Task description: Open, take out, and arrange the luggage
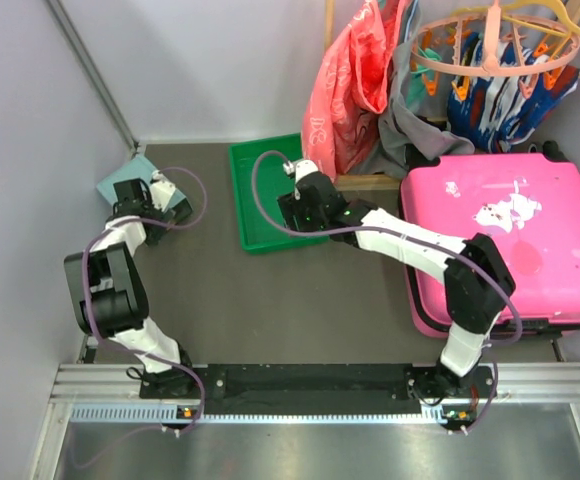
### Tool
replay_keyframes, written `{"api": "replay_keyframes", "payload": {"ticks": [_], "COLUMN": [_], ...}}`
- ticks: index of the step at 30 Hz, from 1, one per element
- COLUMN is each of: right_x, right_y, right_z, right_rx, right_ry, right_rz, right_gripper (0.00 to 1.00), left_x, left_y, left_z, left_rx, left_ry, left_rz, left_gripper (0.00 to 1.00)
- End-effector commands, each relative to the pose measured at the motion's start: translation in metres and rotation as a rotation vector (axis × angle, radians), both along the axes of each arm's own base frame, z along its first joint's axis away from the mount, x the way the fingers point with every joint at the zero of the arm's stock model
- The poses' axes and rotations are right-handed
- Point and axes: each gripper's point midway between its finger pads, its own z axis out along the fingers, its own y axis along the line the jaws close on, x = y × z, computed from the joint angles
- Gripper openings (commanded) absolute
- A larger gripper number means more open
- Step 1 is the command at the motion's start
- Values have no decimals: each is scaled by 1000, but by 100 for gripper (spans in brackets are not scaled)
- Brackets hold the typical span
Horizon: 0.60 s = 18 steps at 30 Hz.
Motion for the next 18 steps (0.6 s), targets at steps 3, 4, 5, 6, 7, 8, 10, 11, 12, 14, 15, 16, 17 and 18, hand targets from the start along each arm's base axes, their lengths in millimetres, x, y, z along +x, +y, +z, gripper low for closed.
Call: {"api": "replay_keyframes", "payload": {"ticks": [3,4,5,6,7,8,10,11,12,14,15,16,17,18], "right_x": [-2,-5,-6,-6,-9,-10,-11,-13,-14,-12,-11,-6,-9,-8], "right_y": [-43,-50,-55,-60,-68,-73,-86,-95,-102,-128,-139,-160,-174,-188], "right_z": [50,48,51,54,62,65,78,79,81,89,90,92,97,100], "right_rx": [-20,-29,-29,-29,-24,-29,-18,-31,-35,-50,-57,-61,-54,-49], "right_ry": [-86,-75,-79,-85,-96,-98,-111,-100,-97,-98,-97,-93,-91,-88], "right_rz": [-78,-86,-96,-109,-116,-125,-146,-152,-164,-220,-242,-295,-319,-348], "right_gripper": [68,69,69,69,70,71,72,72,73,73,74,75,75,75], "left_x": [7,2,-9,-16,-23,-36,-51,-61,-70,-79,-83,-84,-83,-81], "left_y": [-68,-83,-102,-124,-146,-162,-205,-218,-246,-267,-285,-292,-296,-310], "left_z": [39,54,53,56,67,63,69,64,64,59,58,54,51,51], "left_rx": [-204,-235,-292,-328,-355,-379,-394,-411,-423,-436,-436,-439,-419,-403], "left_ry": [-115,-141,-111,-97,-108,-62,-38,-2,23,65,77,90,95,79], "left_rz": [-265,-317,-369,-437,-531,-571,-717,-753,-839,-890,-940,-953,-955,-991], "left_gripper": [81,81,82,82,82,83,84,85,86,87,87,87,87,88]}}
